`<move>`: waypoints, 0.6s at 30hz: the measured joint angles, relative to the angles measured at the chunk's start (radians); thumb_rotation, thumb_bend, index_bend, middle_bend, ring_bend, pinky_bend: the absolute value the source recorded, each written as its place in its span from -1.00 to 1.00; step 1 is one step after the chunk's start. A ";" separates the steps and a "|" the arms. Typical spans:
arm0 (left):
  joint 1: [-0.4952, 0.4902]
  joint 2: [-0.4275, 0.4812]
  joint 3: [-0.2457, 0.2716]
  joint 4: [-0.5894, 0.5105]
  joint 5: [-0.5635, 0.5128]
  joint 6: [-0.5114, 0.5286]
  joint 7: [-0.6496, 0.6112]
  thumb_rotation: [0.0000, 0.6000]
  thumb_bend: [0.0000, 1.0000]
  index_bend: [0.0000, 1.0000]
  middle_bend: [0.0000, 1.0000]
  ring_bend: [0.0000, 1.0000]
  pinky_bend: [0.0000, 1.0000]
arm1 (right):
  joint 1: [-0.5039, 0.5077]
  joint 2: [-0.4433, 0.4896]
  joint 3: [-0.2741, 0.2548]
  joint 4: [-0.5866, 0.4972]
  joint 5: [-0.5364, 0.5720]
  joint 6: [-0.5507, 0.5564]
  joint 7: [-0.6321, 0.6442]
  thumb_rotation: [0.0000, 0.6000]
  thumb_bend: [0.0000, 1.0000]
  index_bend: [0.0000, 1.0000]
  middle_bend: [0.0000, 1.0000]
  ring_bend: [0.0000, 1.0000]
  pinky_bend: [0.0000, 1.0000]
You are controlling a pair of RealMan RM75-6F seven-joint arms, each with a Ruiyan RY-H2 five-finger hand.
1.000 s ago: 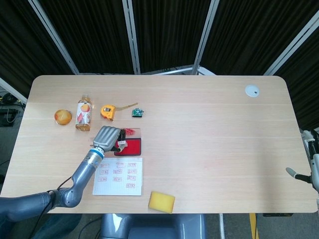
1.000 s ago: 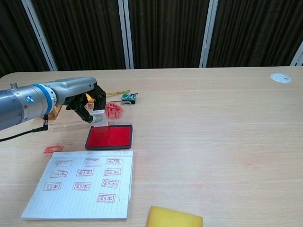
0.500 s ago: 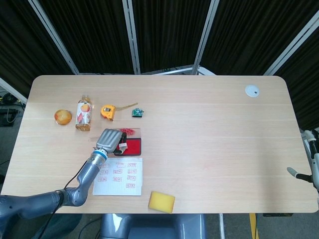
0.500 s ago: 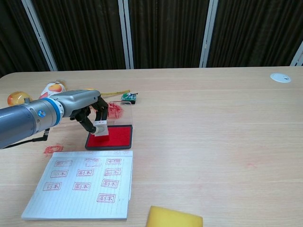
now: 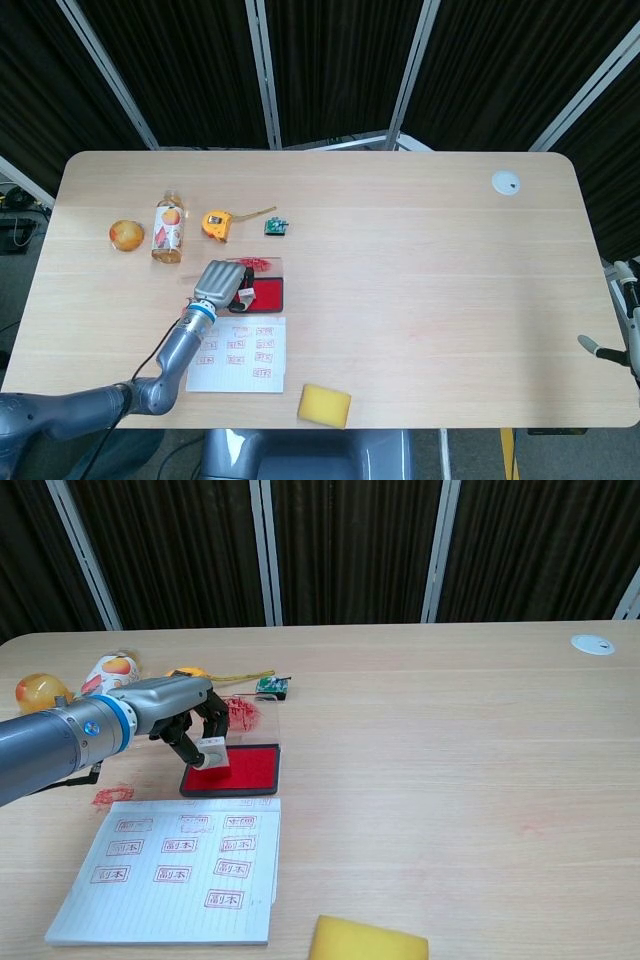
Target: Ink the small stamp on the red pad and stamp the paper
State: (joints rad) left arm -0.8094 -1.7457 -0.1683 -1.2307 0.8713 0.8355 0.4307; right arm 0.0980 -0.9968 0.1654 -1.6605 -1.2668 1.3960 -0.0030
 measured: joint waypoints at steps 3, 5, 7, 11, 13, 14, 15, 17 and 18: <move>0.002 -0.002 0.004 0.004 -0.004 -0.005 -0.003 1.00 -0.23 0.25 0.13 0.72 0.61 | -0.001 0.000 0.001 0.000 0.001 0.001 0.001 1.00 -1.00 -1.00 -1.00 -1.00 -1.00; 0.004 -0.002 0.006 0.003 -0.001 -0.004 -0.006 1.00 -0.23 0.25 0.13 0.72 0.61 | -0.001 0.000 0.001 0.001 0.002 0.001 0.001 1.00 -1.00 -1.00 -1.00 -1.00 -1.00; 0.004 -0.002 0.006 0.002 -0.001 -0.001 -0.006 1.00 -0.23 0.25 0.13 0.72 0.61 | -0.001 0.000 0.001 0.002 0.001 0.000 0.003 1.00 -1.00 -1.00 -1.00 -1.00 -1.00; 0.005 0.006 0.001 -0.012 0.007 0.013 -0.008 1.00 -0.23 0.25 0.13 0.72 0.61 | 0.000 0.000 0.001 0.003 0.002 -0.002 0.004 1.00 -1.00 -1.00 -1.00 -1.00 -1.00; 0.005 0.013 -0.002 -0.022 0.013 0.021 -0.008 1.00 -0.23 0.25 0.13 0.72 0.61 | 0.000 0.000 0.001 0.003 0.002 -0.001 0.005 1.00 -1.00 -1.00 -1.00 -1.00 -1.00; 0.006 0.018 -0.004 -0.030 0.017 0.026 -0.008 1.00 -0.23 0.25 0.13 0.72 0.61 | 0.000 0.001 0.001 0.003 0.001 -0.001 0.006 1.00 -1.00 -1.00 -1.00 -1.00 -1.00; 0.006 0.022 -0.005 -0.038 0.019 0.029 -0.009 1.00 -0.23 0.25 0.13 0.72 0.61 | 0.000 0.001 0.001 0.003 0.001 -0.001 0.006 1.00 -1.00 -1.00 -1.00 -1.00 -1.00; 0.009 0.038 -0.009 -0.064 0.025 0.036 -0.014 1.00 -0.23 0.25 0.13 0.72 0.61 | 0.000 0.001 0.000 0.001 -0.002 0.001 0.008 1.00 -1.00 -1.00 -1.00 -1.00 -1.00; 0.010 0.048 -0.011 -0.080 0.029 0.039 -0.017 1.00 -0.23 0.26 0.14 0.72 0.61 | -0.001 0.002 0.000 0.000 -0.004 0.002 0.008 1.00 -1.00 -1.00 -1.00 -1.00 -1.00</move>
State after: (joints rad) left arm -0.7989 -1.6979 -0.1795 -1.3104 0.9005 0.8749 0.4136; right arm 0.0972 -0.9951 0.1649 -1.6602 -1.2710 1.3980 0.0046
